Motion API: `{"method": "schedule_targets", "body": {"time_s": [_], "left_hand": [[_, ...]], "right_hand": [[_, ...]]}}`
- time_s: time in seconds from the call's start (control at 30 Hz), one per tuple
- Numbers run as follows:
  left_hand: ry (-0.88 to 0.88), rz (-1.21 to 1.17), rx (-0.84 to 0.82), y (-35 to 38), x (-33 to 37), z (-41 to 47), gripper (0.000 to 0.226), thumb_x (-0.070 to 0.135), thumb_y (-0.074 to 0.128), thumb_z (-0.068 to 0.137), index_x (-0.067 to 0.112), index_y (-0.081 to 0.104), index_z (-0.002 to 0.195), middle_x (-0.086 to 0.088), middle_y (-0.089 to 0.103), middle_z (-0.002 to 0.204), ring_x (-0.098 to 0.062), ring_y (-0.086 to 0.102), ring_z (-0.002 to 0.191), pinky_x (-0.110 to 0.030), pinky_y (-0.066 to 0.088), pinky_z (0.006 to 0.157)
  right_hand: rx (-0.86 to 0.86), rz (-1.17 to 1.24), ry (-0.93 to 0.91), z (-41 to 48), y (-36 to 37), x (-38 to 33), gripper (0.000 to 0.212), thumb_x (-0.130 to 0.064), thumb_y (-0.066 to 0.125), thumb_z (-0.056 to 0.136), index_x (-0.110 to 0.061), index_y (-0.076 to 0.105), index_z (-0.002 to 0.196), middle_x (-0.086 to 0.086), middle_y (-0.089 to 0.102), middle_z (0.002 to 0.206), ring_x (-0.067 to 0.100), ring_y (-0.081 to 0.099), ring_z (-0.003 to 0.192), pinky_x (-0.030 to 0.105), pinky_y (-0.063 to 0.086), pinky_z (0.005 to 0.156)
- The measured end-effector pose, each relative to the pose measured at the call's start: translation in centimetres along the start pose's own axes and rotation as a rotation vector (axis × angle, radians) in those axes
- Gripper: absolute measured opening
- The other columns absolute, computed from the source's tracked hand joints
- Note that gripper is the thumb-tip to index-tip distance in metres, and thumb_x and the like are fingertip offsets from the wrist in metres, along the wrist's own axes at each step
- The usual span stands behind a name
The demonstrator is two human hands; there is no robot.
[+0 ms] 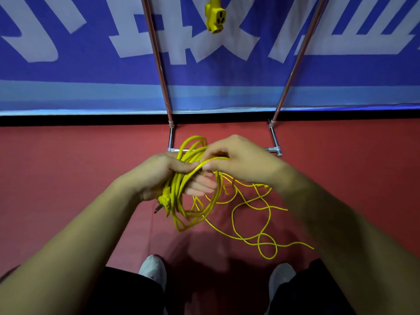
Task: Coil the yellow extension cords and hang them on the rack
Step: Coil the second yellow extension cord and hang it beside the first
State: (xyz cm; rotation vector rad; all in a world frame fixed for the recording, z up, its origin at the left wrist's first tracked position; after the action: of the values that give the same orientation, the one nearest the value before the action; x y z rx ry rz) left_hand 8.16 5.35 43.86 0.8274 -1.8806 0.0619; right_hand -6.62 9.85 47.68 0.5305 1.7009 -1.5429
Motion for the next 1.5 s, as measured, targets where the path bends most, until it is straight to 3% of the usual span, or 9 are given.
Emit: {"method": "schedule_targets", "body": {"time_s": [0.1,0.27,0.4,0.5,0.6,0.8,0.93,1.23,1.5], "left_hand": [[0.024,0.043,0.004,-0.5,0.4,-0.3,0.034,0.02,0.056,0.084,-0.012,0.062,0.095,-0.017,0.057,0.053,-0.021,0.05,0.035,-0.024,0.042,0.042],[0.001,-0.006,-0.205,-0.4,0.1,-0.7,0.031,0.029,0.071,0.08,0.0,0.059,0.082,0.0,0.034,0.046,-0.008,0.025,0.031,-0.02,0.017,0.041],[-0.002,0.044,-0.304,0.4,0.0,-1.1,0.035,0.035,0.073,0.08,0.005,0.057,0.074,0.001,0.032,0.042,-0.008,0.029,0.03,-0.018,0.02,0.039],[0.02,0.072,-0.263,0.3,0.2,-1.0,0.038,0.035,0.079,0.074,0.003,0.057,0.073,0.002,0.031,0.038,-0.008,0.03,0.027,-0.016,0.023,0.039],[0.078,0.045,-0.218,0.1,0.4,-0.7,0.038,0.034,0.078,0.076,0.0,0.063,0.086,0.003,0.03,0.038,-0.007,0.028,0.027,-0.017,0.023,0.039],[0.191,-0.102,-0.117,-1.9,1.5,-1.3,0.029,0.029,0.077,0.074,0.008,0.058,0.072,0.009,0.032,0.035,-0.006,0.031,0.026,-0.023,0.018,0.04],[0.29,-0.215,-0.053,-3.1,2.5,-1.8,0.03,0.027,0.081,0.066,0.011,0.057,0.063,0.009,0.034,0.032,-0.013,0.039,0.035,-0.022,0.035,0.045],[0.142,0.108,0.0,-2.6,1.0,-2.2,0.037,0.039,0.09,0.04,0.019,0.07,0.065,0.003,0.063,0.051,-0.014,0.063,0.053,-0.026,0.049,0.055],[0.145,0.152,-0.104,-1.7,0.8,-2.1,0.034,0.034,0.087,0.051,0.01,0.068,0.065,-0.009,0.062,0.055,-0.021,0.059,0.046,-0.025,0.047,0.051]], "right_hand": [[0.158,0.124,0.079,0.3,-0.1,0.9,0.028,-0.016,0.077,0.078,-0.01,0.056,0.095,0.001,0.061,0.068,0.004,0.047,0.054,0.023,0.039,0.054],[0.109,-0.128,0.176,-0.5,-0.5,4.5,0.073,-0.049,0.084,0.062,-0.045,0.048,0.126,-0.002,0.047,0.102,-0.002,0.055,0.076,0.021,0.043,0.071],[0.104,0.006,0.087,0.2,0.6,4.8,0.044,-0.048,0.078,0.067,-0.034,0.068,0.109,-0.004,0.057,0.105,0.004,0.057,0.094,0.017,0.044,0.079],[0.124,-0.014,0.109,0.7,1.1,5.2,0.022,-0.039,0.068,0.071,-0.019,0.064,0.078,0.005,0.061,0.071,0.012,0.054,0.067,0.038,0.049,0.066],[0.176,-0.07,0.151,0.3,0.7,6.1,0.008,-0.022,0.067,0.073,-0.019,0.059,0.07,0.002,0.055,0.059,0.006,0.045,0.056,0.033,0.043,0.057],[0.19,-0.104,0.359,-0.8,-1.0,11.2,0.007,-0.016,0.07,0.075,-0.015,0.063,0.073,-0.002,0.058,0.054,0.004,0.047,0.045,0.027,0.039,0.046],[0.184,0.079,0.482,-2.1,-1.9,14.2,0.009,-0.013,0.073,0.079,-0.018,0.068,0.073,0.004,0.067,0.062,0.004,0.052,0.044,0.027,0.04,0.048],[0.276,0.058,0.366,-2.5,-3.3,14.2,0.011,-0.015,0.064,0.091,-0.012,0.063,0.081,-0.008,0.041,0.055,0.002,0.033,0.044,0.021,0.029,0.042],[0.259,0.013,0.343,-1.8,-3.2,14.1,0.017,-0.005,0.062,0.089,-0.014,0.059,0.075,0.001,0.061,0.063,0.014,0.056,0.058,0.039,0.05,0.057]]}}
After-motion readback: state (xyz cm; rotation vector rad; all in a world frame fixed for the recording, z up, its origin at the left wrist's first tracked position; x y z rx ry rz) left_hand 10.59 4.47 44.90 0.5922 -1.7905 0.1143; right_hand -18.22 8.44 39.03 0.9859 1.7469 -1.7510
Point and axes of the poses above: each hand's wrist, its own z-axis towards the middle knuckle, its own y-axis out of the palm, x = y × z, the point moved 4 cm from there along z, towards the middle knuckle
